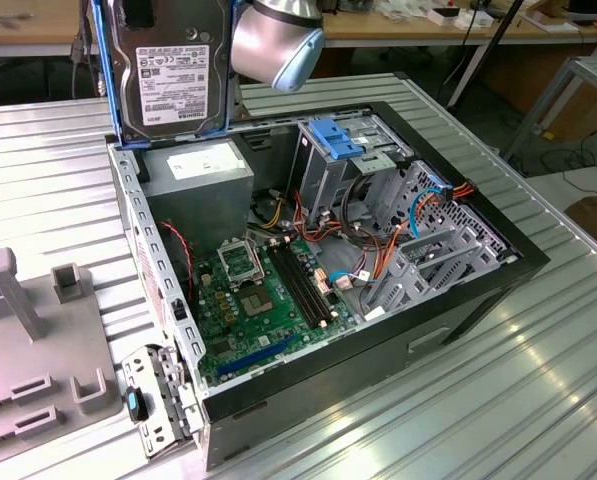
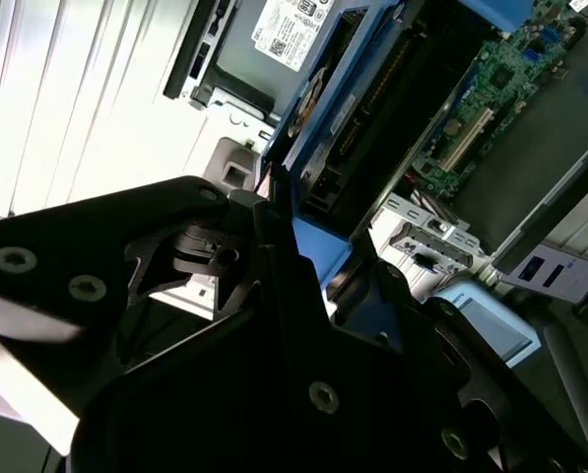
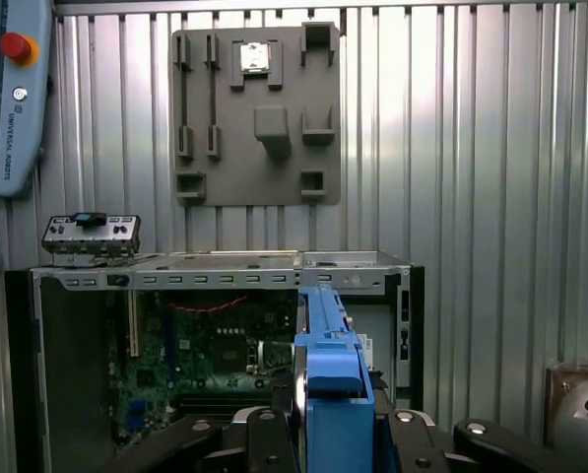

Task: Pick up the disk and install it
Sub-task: 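Pick up the disk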

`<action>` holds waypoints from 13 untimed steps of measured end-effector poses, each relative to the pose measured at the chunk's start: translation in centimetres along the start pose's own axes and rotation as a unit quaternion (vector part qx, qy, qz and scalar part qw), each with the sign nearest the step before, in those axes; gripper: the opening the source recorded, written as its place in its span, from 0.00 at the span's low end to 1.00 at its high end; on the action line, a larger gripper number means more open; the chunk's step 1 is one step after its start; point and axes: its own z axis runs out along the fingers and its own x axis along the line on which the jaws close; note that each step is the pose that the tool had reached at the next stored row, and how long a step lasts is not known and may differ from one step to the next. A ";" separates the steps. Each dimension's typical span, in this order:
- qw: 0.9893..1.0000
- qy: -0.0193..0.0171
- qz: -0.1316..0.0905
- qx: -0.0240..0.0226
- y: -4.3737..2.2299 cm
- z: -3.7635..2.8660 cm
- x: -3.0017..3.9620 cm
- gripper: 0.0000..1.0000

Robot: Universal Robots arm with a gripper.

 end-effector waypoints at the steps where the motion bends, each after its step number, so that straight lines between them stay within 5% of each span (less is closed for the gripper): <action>1: 1.000 0.000 0.000 0.000 -0.16 0.06 0.31 0.37; 4: 1.000 0.000 0.000 0.000 -1.08 0.23 0.78 0.37; 9: 1.000 0.000 0.000 0.000 -4.53 0.68 0.92 0.37; 13: 1.000 0.000 0.000 0.000 -5.58 0.93 1.57 0.37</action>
